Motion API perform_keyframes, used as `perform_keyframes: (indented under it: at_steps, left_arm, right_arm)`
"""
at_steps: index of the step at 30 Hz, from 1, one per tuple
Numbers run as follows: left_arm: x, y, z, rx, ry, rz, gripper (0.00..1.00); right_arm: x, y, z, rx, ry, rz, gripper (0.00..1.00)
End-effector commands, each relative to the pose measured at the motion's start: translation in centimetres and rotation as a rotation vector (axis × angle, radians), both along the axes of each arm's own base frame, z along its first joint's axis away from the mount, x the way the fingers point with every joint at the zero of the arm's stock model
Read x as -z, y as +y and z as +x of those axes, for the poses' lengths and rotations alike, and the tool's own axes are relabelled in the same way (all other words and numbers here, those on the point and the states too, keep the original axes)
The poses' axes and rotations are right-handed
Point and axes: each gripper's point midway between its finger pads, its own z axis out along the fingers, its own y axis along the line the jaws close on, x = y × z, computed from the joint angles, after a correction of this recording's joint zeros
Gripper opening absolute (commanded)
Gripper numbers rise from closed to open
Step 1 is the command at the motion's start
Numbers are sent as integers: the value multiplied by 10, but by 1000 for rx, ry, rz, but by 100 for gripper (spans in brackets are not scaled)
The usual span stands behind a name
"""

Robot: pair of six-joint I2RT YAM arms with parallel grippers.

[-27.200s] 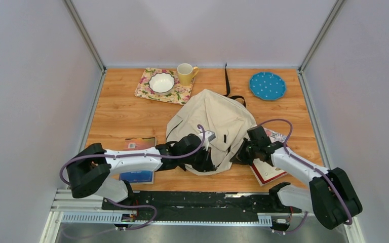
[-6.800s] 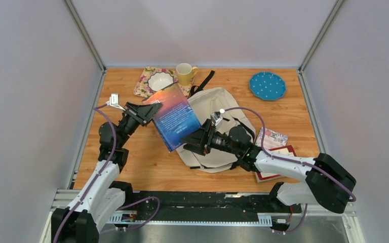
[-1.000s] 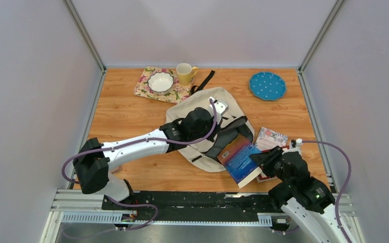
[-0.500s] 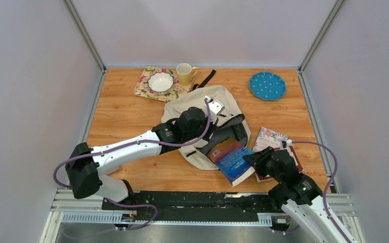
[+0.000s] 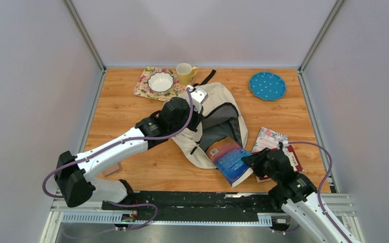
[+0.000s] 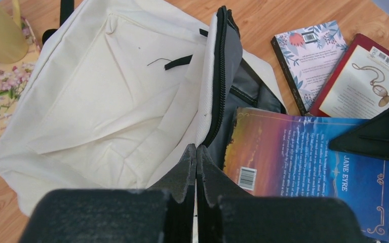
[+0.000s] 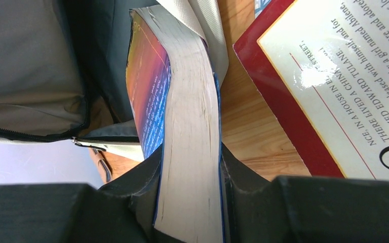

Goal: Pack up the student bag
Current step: Place the book in the student bag.

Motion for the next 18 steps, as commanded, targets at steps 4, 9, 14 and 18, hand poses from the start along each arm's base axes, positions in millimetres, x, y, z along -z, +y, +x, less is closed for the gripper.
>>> perform_keyframes:
  at_steps: [4, 9, 14, 18]
  left_arm:
    - [-102, 6, 24, 31, -157, -179, 0]
    - [-126, -5, 24, 178, -167, -171, 0]
    - [-99, -21, 12, 370, -76, -78, 0]
    - [-106, -18, 18, 411, -55, -18, 0]
  right_arm:
    - [22, -25, 6, 67, 17, -149, 0]
    - [23, -25, 8, 64, 16, -153, 0]
    - [21, -26, 10, 58, 8, -156, 0]
    - [20, -26, 11, 46, 6, -164, 0]
